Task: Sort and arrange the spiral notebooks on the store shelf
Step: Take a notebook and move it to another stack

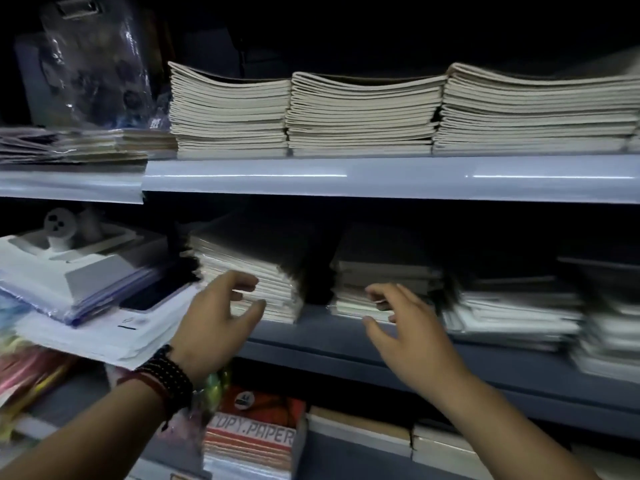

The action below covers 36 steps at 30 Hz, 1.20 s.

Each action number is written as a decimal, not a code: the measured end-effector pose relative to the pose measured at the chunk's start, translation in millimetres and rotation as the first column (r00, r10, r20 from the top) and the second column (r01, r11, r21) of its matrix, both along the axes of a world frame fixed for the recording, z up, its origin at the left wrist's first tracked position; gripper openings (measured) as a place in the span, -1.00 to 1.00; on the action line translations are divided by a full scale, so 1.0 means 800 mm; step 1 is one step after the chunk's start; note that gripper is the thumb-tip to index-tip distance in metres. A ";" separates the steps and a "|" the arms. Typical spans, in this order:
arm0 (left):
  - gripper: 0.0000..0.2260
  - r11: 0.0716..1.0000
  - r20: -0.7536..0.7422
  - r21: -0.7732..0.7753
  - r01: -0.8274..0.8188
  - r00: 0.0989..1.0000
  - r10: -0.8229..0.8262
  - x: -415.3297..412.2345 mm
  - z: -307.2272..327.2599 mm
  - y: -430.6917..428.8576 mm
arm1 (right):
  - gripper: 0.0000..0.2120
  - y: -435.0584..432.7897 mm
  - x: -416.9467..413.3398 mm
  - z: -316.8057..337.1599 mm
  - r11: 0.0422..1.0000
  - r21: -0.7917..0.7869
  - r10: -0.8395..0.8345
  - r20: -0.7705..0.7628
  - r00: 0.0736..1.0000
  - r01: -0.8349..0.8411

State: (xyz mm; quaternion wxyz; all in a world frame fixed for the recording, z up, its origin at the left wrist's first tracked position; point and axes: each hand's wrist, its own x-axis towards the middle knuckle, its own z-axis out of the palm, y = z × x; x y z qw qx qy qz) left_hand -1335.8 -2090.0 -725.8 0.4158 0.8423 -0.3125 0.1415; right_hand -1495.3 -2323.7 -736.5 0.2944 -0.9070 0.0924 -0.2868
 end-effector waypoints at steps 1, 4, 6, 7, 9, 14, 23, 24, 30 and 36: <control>-0.76 0.999 0.037 0.035 0.030 0.999 -0.031 -0.013 -0.003 -0.014 | -0.65 -0.009 -0.015 -0.002 1.000 -0.009 -0.022 -0.001 1.000 0.022; -0.75 0.986 0.130 0.089 0.140 0.980 -0.151 -0.056 -0.008 -0.073 | -0.64 -0.040 -0.063 -0.008 0.993 -0.030 -0.112 0.013 0.994 0.113; -0.75 0.973 0.152 0.074 0.220 0.961 -0.229 -0.084 -0.012 -0.114 | -0.66 -0.058 -0.090 -0.009 0.985 -0.032 -0.168 0.032 0.985 0.169; -0.76 0.963 0.159 0.067 0.261 0.950 -0.269 -0.099 -0.014 -0.138 | -0.66 -0.070 -0.104 -0.010 0.979 -0.038 -0.201 0.044 0.979 0.203; -0.78 0.944 0.177 0.059 0.325 0.927 -0.331 -0.123 -0.019 -0.184 | -0.66 -0.092 -0.129 -0.011 0.962 -0.058 -0.261 0.075 0.962 0.265; -0.79 0.896 0.201 0.033 0.442 0.876 -0.439 -0.169 -0.027 -0.281 | -0.67 -0.147 -0.185 -0.010 0.907 -0.078 -0.403 0.120 0.907 0.413; -0.75 0.851 0.290 0.059 0.522 0.807 -0.515 -0.239 -0.019 -0.406 | -0.71 -0.221 -0.245 -0.021 0.793 -0.041 -0.583 0.236 0.777 0.607; -0.74 0.852 0.294 0.071 0.518 0.805 -0.514 -0.244 -0.019 -0.417 | -0.71 -0.227 -0.246 -0.020 0.785 -0.049 -0.590 0.247 0.769 0.618; -0.69 0.849 0.314 0.097 0.519 0.794 -0.521 -0.259 -0.012 -0.468 | -0.74 -0.258 -0.243 -0.016 0.718 -0.130 -0.635 0.281 0.720 0.684; -0.69 0.776 0.157 0.157 0.610 0.761 -0.630 -0.260 -0.010 -0.487 | -0.85 -0.270 -0.229 -0.017 0.610 -0.234 -0.681 0.332 0.652 0.757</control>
